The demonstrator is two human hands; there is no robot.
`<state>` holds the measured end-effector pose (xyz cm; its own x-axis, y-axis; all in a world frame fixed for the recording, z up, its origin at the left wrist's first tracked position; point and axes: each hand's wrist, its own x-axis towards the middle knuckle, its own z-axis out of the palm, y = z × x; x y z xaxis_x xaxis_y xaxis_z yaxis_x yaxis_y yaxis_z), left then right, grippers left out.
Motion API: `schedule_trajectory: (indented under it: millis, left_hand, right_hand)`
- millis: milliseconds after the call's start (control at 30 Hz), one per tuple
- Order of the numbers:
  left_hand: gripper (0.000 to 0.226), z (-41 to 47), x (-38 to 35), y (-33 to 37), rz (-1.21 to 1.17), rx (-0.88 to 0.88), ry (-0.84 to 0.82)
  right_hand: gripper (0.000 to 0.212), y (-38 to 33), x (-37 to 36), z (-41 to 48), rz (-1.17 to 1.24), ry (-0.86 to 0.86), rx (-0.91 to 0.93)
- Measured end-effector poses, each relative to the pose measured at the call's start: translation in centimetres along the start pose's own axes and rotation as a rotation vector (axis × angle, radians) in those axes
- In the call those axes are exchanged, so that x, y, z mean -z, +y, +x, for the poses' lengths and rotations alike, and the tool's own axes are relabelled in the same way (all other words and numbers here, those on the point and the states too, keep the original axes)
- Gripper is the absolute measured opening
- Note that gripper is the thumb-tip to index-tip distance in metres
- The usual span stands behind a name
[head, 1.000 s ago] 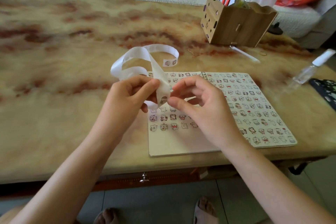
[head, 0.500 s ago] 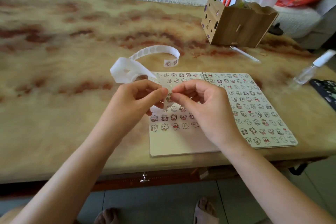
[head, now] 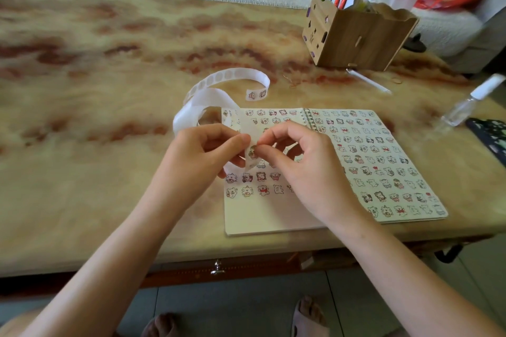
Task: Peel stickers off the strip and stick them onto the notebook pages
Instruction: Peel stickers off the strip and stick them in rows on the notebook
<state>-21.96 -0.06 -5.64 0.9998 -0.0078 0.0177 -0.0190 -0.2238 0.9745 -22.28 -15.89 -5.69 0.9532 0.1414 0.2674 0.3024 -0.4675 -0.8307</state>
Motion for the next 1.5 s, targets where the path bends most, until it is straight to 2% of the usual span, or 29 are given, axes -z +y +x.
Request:
schedule_trajectory:
  millis: [200, 300, 433, 567, 667, 1500]
  left_hand:
    - [0.013, 0.0, 0.0, -0.2, 0.037, 0.008, 0.023]
    - [0.014, 0.0, 0.1, -0.3, 0.064, 0.007, 0.041]
    - [0.013, 0.1, 0.2, -0.5, 0.12, 0.031, 0.032]
    - [0.014, 0.0, 0.1, -0.7, 0.155, 0.066, -0.014]
    - [0.018, -0.1, 0.1, -0.8, 0.226, 0.066, -0.044]
    - [0.022, 0.0, 0.2, -1.0, 0.278, 0.05, -0.065]
  right_hand:
    - [0.01, -0.4, 0.4, -0.1, -0.04, -0.047, -0.011]
    - [0.011, -0.9, 1.0, -0.1, 0.023, -0.067, -0.056]
    - [0.003, -1.3, 3.6, 0.3, 0.103, -0.121, -0.226]
    - [0.004, -0.5, 7.2, 0.8, -0.029, -0.263, -0.464]
    - [0.004, 0.1, 8.5, 0.7, -0.124, -0.29, -0.542]
    - [0.01, -0.1, 7.6, -0.3, -0.306, -0.266, -0.513]
